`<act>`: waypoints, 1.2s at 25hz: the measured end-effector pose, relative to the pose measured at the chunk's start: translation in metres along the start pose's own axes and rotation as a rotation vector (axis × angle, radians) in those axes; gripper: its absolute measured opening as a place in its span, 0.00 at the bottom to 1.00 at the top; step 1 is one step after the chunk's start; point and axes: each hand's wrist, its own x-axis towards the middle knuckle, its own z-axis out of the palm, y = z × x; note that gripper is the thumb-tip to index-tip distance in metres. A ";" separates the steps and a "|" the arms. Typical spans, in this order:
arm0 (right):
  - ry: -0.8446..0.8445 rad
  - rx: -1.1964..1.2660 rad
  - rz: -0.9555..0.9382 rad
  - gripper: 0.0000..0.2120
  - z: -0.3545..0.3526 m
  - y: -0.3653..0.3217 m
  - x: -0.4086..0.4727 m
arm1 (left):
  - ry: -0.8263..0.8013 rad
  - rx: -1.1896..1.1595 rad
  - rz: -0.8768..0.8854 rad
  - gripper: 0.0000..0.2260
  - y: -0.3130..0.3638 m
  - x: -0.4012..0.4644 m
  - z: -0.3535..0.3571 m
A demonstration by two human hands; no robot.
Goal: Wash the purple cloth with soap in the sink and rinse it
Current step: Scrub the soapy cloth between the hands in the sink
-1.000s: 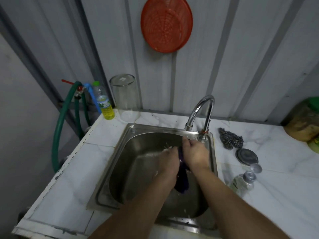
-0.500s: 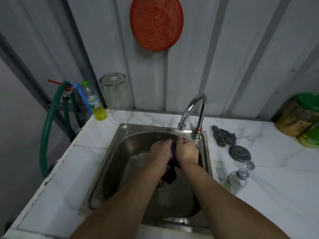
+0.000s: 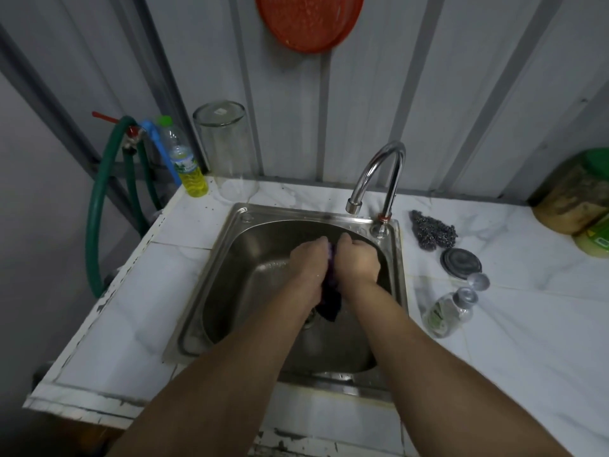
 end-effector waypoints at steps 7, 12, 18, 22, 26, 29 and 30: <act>-0.076 -0.015 -0.093 0.23 0.019 0.022 -0.028 | 0.209 0.163 0.145 0.21 0.002 0.007 -0.014; 0.035 0.118 0.043 0.21 0.011 0.016 -0.008 | 0.061 0.264 0.250 0.19 -0.011 0.009 -0.008; -0.056 0.375 0.093 0.22 0.001 0.008 0.011 | 0.070 0.551 0.629 0.17 -0.007 0.005 -0.033; -0.329 0.427 0.054 0.27 -0.001 -0.003 0.009 | -0.252 0.188 0.449 0.26 -0.010 -0.011 -0.027; -0.341 0.385 -0.059 0.21 -0.011 0.008 0.013 | -0.088 -0.266 0.197 0.06 -0.004 0.000 -0.022; -0.124 0.251 0.015 0.18 -0.020 0.027 0.021 | -0.139 -0.467 -0.024 0.09 -0.012 -0.001 -0.018; -0.287 0.315 0.178 0.25 -0.021 0.034 0.021 | -0.175 -0.539 -0.097 0.13 -0.014 -0.001 -0.017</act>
